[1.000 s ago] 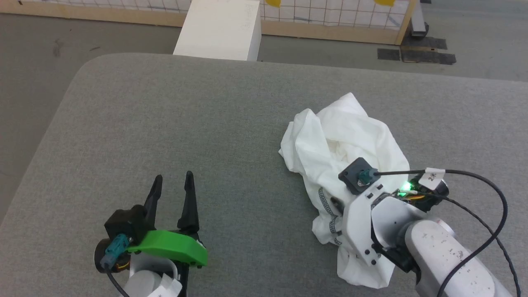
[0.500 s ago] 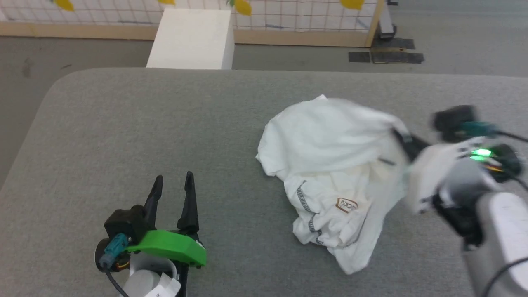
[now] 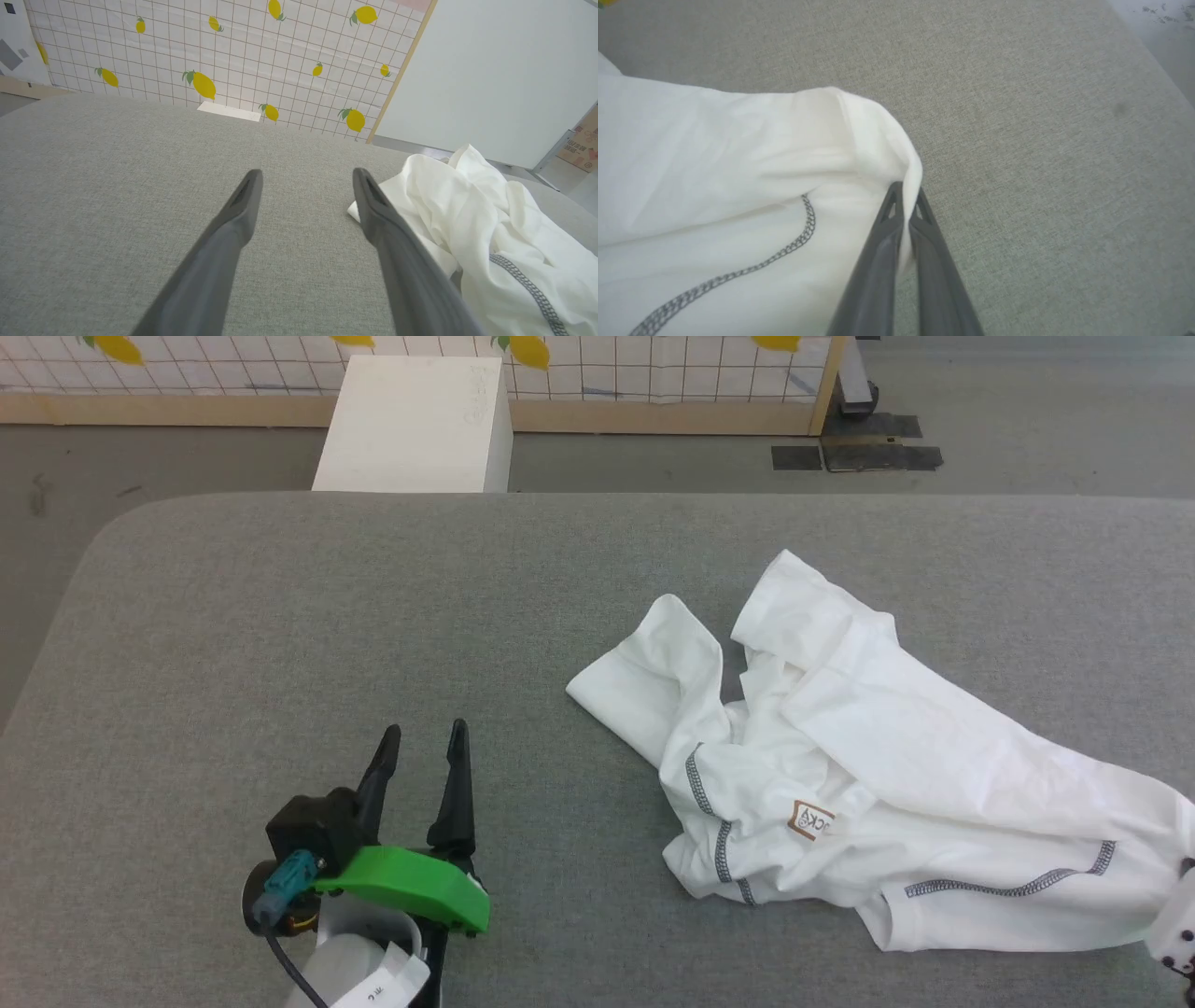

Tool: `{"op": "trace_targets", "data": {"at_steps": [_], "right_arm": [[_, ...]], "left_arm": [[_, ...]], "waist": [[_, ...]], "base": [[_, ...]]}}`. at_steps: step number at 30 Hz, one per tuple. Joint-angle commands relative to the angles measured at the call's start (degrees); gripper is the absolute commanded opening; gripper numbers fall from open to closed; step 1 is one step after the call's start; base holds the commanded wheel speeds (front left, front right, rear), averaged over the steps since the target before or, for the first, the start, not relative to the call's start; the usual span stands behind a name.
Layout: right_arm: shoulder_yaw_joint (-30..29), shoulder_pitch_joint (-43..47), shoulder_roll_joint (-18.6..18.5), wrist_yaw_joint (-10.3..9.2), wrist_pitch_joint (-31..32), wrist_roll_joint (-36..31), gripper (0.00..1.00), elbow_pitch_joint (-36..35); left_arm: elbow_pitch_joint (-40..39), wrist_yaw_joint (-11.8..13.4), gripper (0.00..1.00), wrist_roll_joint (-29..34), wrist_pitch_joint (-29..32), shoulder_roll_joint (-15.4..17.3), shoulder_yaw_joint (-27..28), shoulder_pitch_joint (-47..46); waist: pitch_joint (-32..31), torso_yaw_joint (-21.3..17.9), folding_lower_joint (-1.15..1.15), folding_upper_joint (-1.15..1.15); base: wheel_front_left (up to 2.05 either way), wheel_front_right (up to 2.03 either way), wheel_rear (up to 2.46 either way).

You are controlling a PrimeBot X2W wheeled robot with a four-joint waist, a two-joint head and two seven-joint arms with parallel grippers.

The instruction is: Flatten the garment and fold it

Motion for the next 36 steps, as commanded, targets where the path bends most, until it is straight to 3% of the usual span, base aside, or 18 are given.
{"op": "trace_targets", "data": {"at_steps": [1,2,3,4,9,14,17,22,25,29,30,33,34,35,36], "right_arm": [[0.3,0.1,0.4,-0.09,-1.1,-0.5,0.0,0.5],[1.0,-0.3,0.7,-0.09,-2.3,0.2,0.03,0.6],[2.0,-0.6,0.8,-0.09,-3.5,0.8,0.29,0.5],[3.0,-0.9,0.9,-0.09,-5.2,1.4,1.0,0.1],[5.9,-0.9,1.2,-0.09,-10.0,4.9,1.0,-4.1],[7.3,1.2,1.3,-0.09,-12.5,8.8,1.0,-9.6],[7.6,2.7,1.3,-0.09,-12.2,9.8,1.0,-11.8],[8.5,4.5,1.3,-0.09,-11.6,10.2,1.0,-13.7],[8.9,4.7,1.3,-0.09,-11.4,10.8,1.0,-13.7],[9.6,4.7,1.3,-0.09,-11.8,11.6,1.0,-13.3],[10.3,4.6,1.3,-0.09,-12.2,12.0,1.0,-13.0],[10.6,4.4,1.3,-0.09,-12.6,12.1,1.0,-12.7],[10.6,4.4,1.3,-0.09,-12.8,12.1,1.0,-12.6],[10.7,4.4,1.3,-0.09,-12.9,12.1,1.0,-12.5],[10.7,4.4,1.3,-0.09,-13.3,12.0,1.0,-12.1]], "left_arm": [[0.5,-0.2,1.0,0.7,-0.2,0.1,0.2,-0.6],[0.6,-0.3,1.0,0.6,-0.2,0.1,0.3,-0.5],[0.8,-0.3,1.0,0.5,-0.2,0.1,0.4,-0.4],[1.0,-0.2,1.0,0.3,-0.2,0.2,0.5,-0.3],[1.0,-0.6,1.0,-1.0,0.7,0.0,0.2,-0.9],[-0.3,-1.7,1.0,-2.9,5.6,-0.6,-3.0,-4.6],[0.5,-2.0,1.0,-4.9,13.3,-1.0,-6.4,-8.4],[6.8,-0.2,1.0,-6.8,34.3,-1.2,-13.6,-17.3],[10.3,0.4,1.0,-6.3,43.6,-1.2,-16.8,-21.9],[14.9,1.8,1.0,-3.4,50.4,-0.6,-19.6,-26.5],[18.7,3.3,1.0,-2.0,53.7,0.3,-20.6,-27.8],[20.9,4.1,1.0,-1.8,54.8,0.5,-20.8,-27.7],[21.3,3.9,0.44,-2.6,54.5,0.4,-20.4,-27.5],[21.2,3.7,0.25,-3.2,54.0,0.3,-20.0,-27.4],[20.0,3.8,0.0,-6.4,50.6,-0.3,-17.5,-27.1]], "waist": [[-0.1,0.0,0.0,0.52],[-0.3,-0.1,0.0,0.52],[-0.5,-0.3,0.0,0.52],[-0.8,-0.5,0.0,0.52],[-2.4,-1.7,0.0,0.52],[-3.7,-3.4,0.0,0.52],[-3.8,-4.5,0.0,0.52],[-2.9,-7.0,0.0,0.52],[-1.9,-8.5,0.0,0.52],[-0.3,-10.4,0.0,0.52],[0.6,-11.5,0.0,0.52],[1.0,-12.0,0.0,0.52],[1.1,-12.0,0.0,0.52],[1.2,-11.9,0.0,0.52],[1.1,-10.8,0.0,0.52]], "base": [[0.0,0.0,0.0],[0.0,0.0,0.0],[0.0,0.0,0.0],[0.0,0.0,0.0],[0.0,0.0,0.0],[0.0,0.0,0.0],[0.0,0.0,0.0],[0.0,0.0,0.0],[0.0,0.0,0.0],[0.0,0.0,0.0],[0.0,0.0,0.0],[0.0,0.0,0.0],[0.0,0.0,0.0],[0.0,0.0,0.0],[0.0,0.0,0.0]]}}
